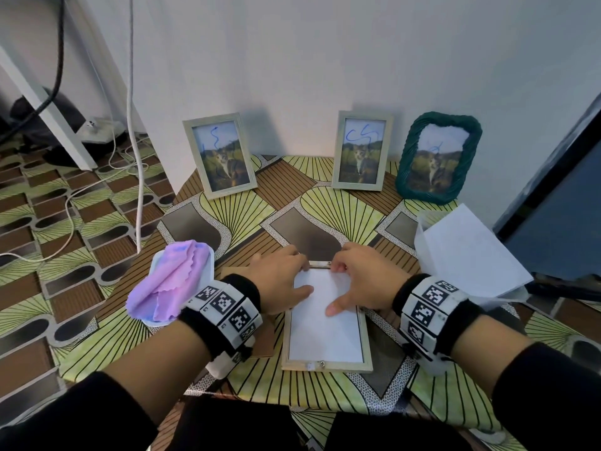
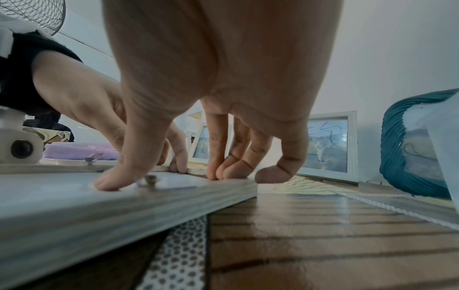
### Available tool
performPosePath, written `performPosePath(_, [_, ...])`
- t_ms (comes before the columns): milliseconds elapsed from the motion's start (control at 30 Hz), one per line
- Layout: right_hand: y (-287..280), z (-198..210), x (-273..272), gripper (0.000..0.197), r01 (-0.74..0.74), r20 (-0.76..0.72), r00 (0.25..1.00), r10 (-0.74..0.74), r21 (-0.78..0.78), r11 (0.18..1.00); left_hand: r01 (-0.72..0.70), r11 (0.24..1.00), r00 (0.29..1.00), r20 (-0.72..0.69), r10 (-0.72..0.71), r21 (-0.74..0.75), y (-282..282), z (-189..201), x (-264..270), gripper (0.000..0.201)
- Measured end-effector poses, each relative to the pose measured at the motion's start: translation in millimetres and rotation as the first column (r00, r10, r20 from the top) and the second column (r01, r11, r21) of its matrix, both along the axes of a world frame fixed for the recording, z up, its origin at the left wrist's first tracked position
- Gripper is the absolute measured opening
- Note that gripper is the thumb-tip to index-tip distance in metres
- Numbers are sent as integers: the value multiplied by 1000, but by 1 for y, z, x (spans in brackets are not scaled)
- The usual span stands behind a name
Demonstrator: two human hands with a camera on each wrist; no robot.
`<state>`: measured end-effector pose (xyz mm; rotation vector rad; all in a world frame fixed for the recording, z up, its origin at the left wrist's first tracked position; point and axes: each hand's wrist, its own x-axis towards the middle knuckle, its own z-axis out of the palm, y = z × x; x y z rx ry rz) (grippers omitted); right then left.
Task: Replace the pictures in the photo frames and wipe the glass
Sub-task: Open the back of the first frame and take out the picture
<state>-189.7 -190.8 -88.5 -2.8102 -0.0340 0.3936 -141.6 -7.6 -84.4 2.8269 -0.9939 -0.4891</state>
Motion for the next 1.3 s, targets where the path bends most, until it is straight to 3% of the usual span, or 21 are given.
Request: performPosePath(1300, [2, 3, -2, 81, 13, -11, 1000, -14, -75, 997, -43, 999, 996, 73, 43, 6, -6, -4, -1, 34])
